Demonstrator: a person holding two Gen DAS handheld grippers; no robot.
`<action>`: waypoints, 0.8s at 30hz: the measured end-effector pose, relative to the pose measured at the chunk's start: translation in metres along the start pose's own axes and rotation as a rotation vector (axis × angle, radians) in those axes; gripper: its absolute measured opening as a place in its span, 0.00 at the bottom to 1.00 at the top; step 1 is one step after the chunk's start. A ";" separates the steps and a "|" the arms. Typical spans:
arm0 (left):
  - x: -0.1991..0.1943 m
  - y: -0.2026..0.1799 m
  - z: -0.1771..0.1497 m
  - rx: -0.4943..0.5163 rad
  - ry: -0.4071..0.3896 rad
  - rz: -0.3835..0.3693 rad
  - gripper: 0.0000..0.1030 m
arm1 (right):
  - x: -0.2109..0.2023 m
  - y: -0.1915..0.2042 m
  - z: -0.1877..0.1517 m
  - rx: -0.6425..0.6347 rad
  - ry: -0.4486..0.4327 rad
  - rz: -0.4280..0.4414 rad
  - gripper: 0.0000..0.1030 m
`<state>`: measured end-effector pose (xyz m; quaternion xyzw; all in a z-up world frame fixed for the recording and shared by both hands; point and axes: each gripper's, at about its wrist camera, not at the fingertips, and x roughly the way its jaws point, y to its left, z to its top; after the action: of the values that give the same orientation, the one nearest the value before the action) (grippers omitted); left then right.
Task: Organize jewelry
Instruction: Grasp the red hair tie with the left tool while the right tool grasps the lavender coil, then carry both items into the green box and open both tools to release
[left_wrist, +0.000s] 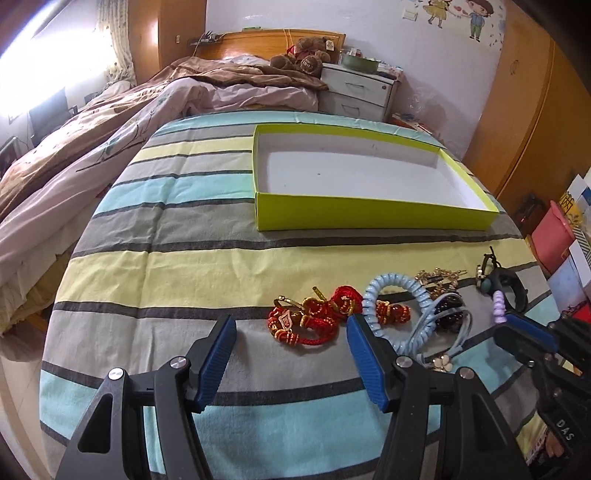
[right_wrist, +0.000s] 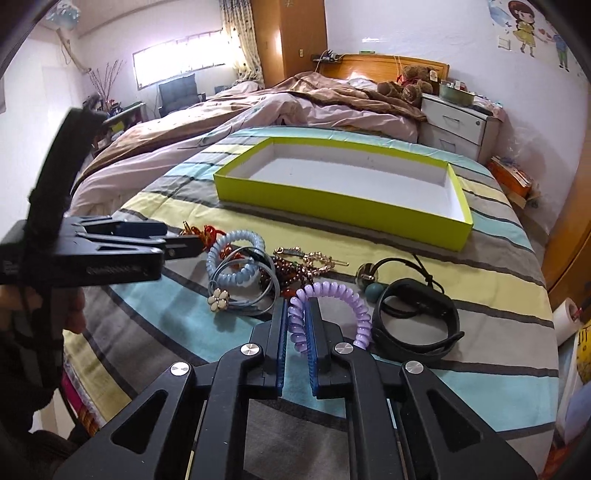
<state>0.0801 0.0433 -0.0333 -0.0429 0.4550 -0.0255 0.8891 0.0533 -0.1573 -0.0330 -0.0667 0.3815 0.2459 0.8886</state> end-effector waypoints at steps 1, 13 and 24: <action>0.001 -0.001 0.000 0.008 -0.001 -0.001 0.57 | -0.001 0.000 0.000 0.002 -0.003 -0.001 0.09; 0.001 0.002 0.000 0.014 -0.014 -0.020 0.23 | -0.004 -0.004 0.001 0.012 -0.016 -0.007 0.09; -0.020 0.004 0.004 0.011 -0.065 -0.039 0.20 | -0.012 -0.002 0.007 0.010 -0.043 -0.022 0.09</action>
<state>0.0715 0.0496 -0.0158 -0.0476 0.4247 -0.0439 0.9030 0.0516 -0.1615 -0.0194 -0.0611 0.3629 0.2356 0.8995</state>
